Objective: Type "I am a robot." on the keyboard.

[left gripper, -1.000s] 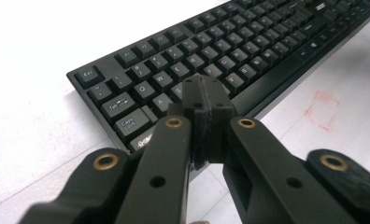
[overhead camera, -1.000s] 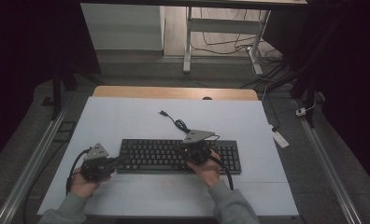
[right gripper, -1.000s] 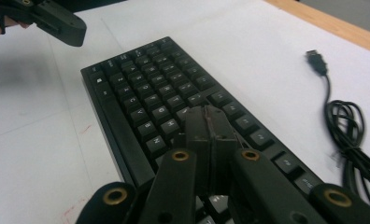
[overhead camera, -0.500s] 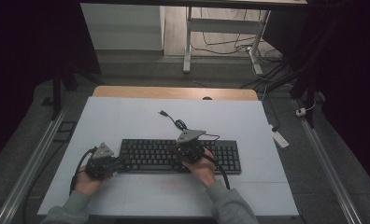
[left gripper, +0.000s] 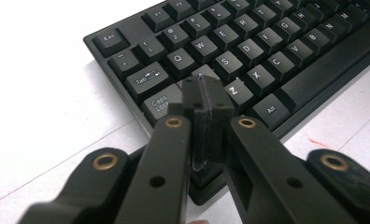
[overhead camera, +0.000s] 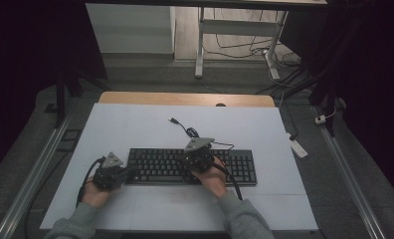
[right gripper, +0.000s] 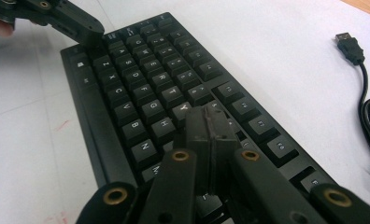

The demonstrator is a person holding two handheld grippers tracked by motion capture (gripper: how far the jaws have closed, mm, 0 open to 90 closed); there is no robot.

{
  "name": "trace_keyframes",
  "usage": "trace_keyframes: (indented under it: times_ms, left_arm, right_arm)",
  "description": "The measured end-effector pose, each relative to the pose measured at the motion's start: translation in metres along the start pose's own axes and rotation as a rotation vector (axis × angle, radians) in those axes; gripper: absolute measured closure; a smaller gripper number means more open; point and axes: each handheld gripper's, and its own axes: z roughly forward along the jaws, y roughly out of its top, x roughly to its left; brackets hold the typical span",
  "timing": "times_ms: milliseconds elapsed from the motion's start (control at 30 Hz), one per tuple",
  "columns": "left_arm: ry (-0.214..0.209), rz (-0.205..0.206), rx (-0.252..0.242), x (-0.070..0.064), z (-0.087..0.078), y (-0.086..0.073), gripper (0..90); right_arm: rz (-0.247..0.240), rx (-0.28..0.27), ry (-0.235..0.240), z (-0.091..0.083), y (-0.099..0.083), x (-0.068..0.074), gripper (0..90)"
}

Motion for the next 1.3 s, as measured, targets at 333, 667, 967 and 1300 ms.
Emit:
trace_keyframes:
  times_ms: [333, 667, 967, 1300]
  left_arm:
    - [-0.002, 0.003, 0.003, -0.001, 0.002, 0.0, 88.7]
    - [-0.005, 0.003, 0.008, 0.0, 0.002, 0.0, 88.7]
    - [-0.007, 0.007, 0.021, -0.001, 0.005, -0.001, 88.9]
    - [-0.003, 0.011, 0.014, -0.002, 0.004, -0.001, 88.9]
  right_arm:
    - [0.013, 0.0, -0.01, 0.007, -0.001, -0.004, 89.5]
    - [0.009, 0.018, -0.023, 0.016, -0.002, -0.004, 89.5]
    - [0.004, 0.05, -0.045, 0.02, -0.004, -0.006, 89.5]
    - [0.003, 0.06, -0.05, 0.022, -0.006, -0.006, 89.7]
